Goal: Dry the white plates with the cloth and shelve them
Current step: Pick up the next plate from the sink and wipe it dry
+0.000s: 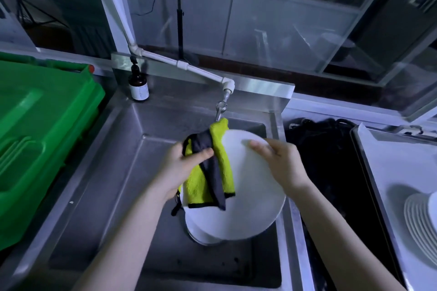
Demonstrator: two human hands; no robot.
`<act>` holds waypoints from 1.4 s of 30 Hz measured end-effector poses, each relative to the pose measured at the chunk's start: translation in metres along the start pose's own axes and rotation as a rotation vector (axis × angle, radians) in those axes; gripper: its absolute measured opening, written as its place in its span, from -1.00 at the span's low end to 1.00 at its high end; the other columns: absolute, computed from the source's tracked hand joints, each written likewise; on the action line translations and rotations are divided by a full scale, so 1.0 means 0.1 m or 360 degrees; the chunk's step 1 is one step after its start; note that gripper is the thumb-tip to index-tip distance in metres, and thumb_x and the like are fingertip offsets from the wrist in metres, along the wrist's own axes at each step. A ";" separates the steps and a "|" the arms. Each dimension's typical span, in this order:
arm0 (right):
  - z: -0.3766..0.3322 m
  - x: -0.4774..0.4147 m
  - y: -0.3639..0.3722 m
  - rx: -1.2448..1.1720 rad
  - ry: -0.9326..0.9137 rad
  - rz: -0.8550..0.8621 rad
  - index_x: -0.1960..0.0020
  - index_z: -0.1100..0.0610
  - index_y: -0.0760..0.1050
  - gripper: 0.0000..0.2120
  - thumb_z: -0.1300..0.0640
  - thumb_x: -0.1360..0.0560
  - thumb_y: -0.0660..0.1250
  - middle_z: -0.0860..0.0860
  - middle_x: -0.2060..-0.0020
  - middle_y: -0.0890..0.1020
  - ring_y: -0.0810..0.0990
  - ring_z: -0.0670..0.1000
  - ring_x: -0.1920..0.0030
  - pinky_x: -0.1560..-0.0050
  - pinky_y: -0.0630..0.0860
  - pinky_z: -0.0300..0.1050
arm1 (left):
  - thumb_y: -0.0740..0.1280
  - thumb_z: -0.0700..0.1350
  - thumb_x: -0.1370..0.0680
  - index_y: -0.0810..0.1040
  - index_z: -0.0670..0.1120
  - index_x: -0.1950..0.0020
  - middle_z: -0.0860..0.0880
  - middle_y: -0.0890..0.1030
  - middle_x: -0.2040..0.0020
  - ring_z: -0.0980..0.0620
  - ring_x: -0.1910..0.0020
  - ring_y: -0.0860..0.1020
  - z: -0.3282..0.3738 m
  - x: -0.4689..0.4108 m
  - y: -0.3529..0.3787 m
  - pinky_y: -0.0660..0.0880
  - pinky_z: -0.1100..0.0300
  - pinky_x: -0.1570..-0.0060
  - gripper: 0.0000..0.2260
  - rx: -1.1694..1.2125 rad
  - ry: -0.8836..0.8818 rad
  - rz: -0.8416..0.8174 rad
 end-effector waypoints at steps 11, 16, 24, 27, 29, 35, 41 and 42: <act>0.21 0.07 -0.01 -0.0702 0.0329 0.0013 0.16 0.10 0.57 -0.76 -0.06 -0.49 0.46 0.02 0.26 0.60 0.51 0.00 0.22 0.15 0.38 -0.07 | 0.49 -0.18 -0.46 0.63 -0.08 0.06 0.00 0.72 0.11 0.08 0.08 0.66 -0.05 0.07 -0.29 0.56 0.02 -0.05 -0.90 0.0113 -0.0118 0.0393; -0.23 -0.01 0.23 -0.0016 -0.0022 -0.0627 0.19 0.12 0.61 -0.67 -0.16 -0.47 0.47 -0.12 0.39 0.50 0.44 -0.13 0.35 0.31 0.37 -0.19 | 0.49 -0.26 -0.45 0.63 -0.06 -0.07 0.05 0.72 0.01 0.15 0.02 0.66 0.24 -0.05 0.02 0.55 0.30 0.01 -0.77 -0.0259 0.0087 -0.0308; 0.33 0.21 0.10 -0.0886 0.0567 0.0337 0.25 0.25 0.57 -0.65 -0.03 -0.45 0.51 0.05 0.35 0.56 0.50 0.01 0.28 0.24 0.46 -0.02 | 0.50 -0.05 -0.40 0.59 -0.09 -0.07 -0.08 0.70 0.00 -0.04 -0.02 0.66 -0.22 0.14 -0.19 0.58 -0.07 -0.05 -0.71 0.0376 -0.0228 0.0444; 0.52 0.32 0.28 -0.0997 0.0837 0.0393 0.29 0.15 0.62 -0.72 -0.03 -0.48 0.48 0.09 0.27 0.67 0.62 0.09 0.20 0.13 0.57 0.05 | 0.48 0.04 -0.40 0.57 -0.02 -0.03 -0.09 0.67 -0.01 -0.13 -0.10 0.62 -0.32 0.25 -0.22 0.52 -0.19 -0.18 -0.73 0.0399 -0.0330 0.0662; 0.42 0.22 0.26 -0.0898 0.0686 0.0199 0.28 0.11 0.61 -0.70 -0.09 -0.46 0.47 0.08 0.27 0.65 0.60 0.09 0.21 0.15 0.54 0.02 | 0.47 -0.07 -0.49 0.59 -0.07 -0.06 -0.09 0.68 -0.03 -0.12 -0.12 0.62 -0.28 0.20 -0.27 0.50 -0.16 -0.22 -0.81 0.0384 -0.0303 0.0603; -0.15 -0.11 0.15 -0.0208 0.0085 -0.0589 0.02 0.24 0.62 -0.51 -0.20 -0.38 0.50 -0.02 0.30 0.61 0.55 -0.09 0.30 0.31 0.40 -0.19 | 0.49 -0.23 -0.45 0.63 -0.08 -0.02 0.04 0.73 0.06 0.11 0.04 0.66 0.15 -0.03 -0.26 0.53 0.16 0.00 -0.83 -0.0097 0.0036 0.0050; -0.08 -0.02 0.32 -0.0125 0.0094 -0.0438 0.13 0.31 0.57 -0.56 -0.11 -0.49 0.46 0.03 0.38 0.50 0.44 -0.04 0.35 0.30 0.35 -0.12 | 0.46 -0.26 -0.47 0.61 -0.08 -0.09 0.05 0.72 0.02 0.13 0.02 0.66 0.04 -0.04 -0.16 0.52 0.26 0.02 -0.78 -0.0157 0.0045 -0.0136; -0.03 -0.03 0.30 -0.0157 0.0130 -0.0346 0.15 0.34 0.55 -0.55 -0.10 -0.50 0.45 0.04 0.38 0.47 0.41 -0.04 0.35 0.30 0.32 -0.11 | 0.46 -0.25 -0.47 0.62 -0.11 -0.07 0.01 0.73 0.05 0.09 0.03 0.67 -0.08 0.00 -0.20 0.53 0.19 0.01 -0.81 -0.0053 -0.0031 -0.0035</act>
Point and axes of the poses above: each hand's wrist, its own x-axis away from the middle knuckle, its own y-axis out of the palm, z = x × y, the point moved 9 cm from there along -x, towards the middle knuckle
